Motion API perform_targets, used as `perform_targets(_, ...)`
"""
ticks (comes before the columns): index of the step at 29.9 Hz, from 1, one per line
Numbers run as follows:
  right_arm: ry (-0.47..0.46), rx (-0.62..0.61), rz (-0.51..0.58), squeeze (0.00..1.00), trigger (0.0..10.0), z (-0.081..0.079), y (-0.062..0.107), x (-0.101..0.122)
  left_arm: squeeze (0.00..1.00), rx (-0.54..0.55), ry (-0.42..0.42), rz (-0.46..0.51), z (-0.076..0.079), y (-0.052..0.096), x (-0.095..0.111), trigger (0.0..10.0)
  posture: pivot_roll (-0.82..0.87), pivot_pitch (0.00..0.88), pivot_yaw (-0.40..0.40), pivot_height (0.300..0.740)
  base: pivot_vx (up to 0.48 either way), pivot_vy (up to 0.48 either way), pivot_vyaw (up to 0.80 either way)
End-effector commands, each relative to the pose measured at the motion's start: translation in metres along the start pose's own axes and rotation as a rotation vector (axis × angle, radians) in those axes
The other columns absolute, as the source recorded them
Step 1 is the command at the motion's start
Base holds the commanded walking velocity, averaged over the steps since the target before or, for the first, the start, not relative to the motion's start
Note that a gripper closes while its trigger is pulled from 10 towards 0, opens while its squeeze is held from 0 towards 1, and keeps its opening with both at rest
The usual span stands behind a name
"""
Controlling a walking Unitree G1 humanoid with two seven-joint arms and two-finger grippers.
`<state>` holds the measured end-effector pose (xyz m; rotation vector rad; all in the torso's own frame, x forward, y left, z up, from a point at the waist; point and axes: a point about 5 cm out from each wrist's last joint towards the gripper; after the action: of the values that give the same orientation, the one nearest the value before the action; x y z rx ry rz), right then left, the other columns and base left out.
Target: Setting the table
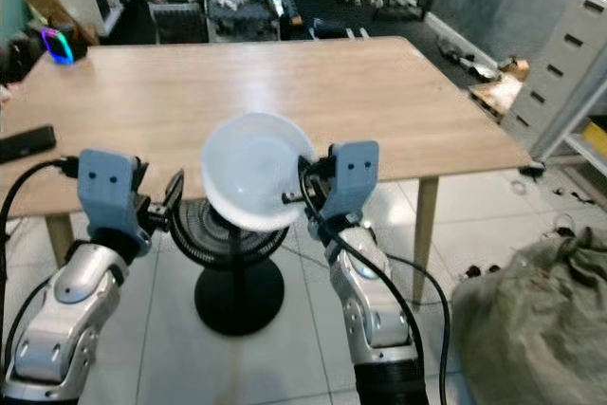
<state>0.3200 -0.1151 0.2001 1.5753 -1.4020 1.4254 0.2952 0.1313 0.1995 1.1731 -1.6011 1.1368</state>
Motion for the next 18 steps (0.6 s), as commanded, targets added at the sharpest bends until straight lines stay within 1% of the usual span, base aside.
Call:
perform_targets(1, -0.014, 0.012, 0.005, 0.00, 10.0, -0.0038, -0.0007, 0.0004, 0.00, 0.018, -0.013, -0.026, -0.0049, 0.0029, -0.0054, 10.0, -0.01, 0.000, 0.069, 0.740, 0.480, 0.000, 0.00)
perform_targets(18, -0.026, 0.049, -0.015, 0.00, 10.0, -0.0095, -0.0016, -0.0031, 0.00, 0.021, -0.016, -0.029, -0.0037, 0.0036, -0.0065, 10.0, 0.00, 0.000, 0.061, 0.740, 0.480, 0.000, 0.00)
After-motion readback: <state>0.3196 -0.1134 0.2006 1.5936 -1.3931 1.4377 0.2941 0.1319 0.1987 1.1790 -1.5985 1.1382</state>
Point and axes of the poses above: a point about 5 cm out from each wrist's last joint towards the gripper, its own y axis pointing back from the gripper into the wrist, its own x axis along the axis of the wrist's last joint, z = x × y, and after that the axes turned 10 degrees about -y, right-handed
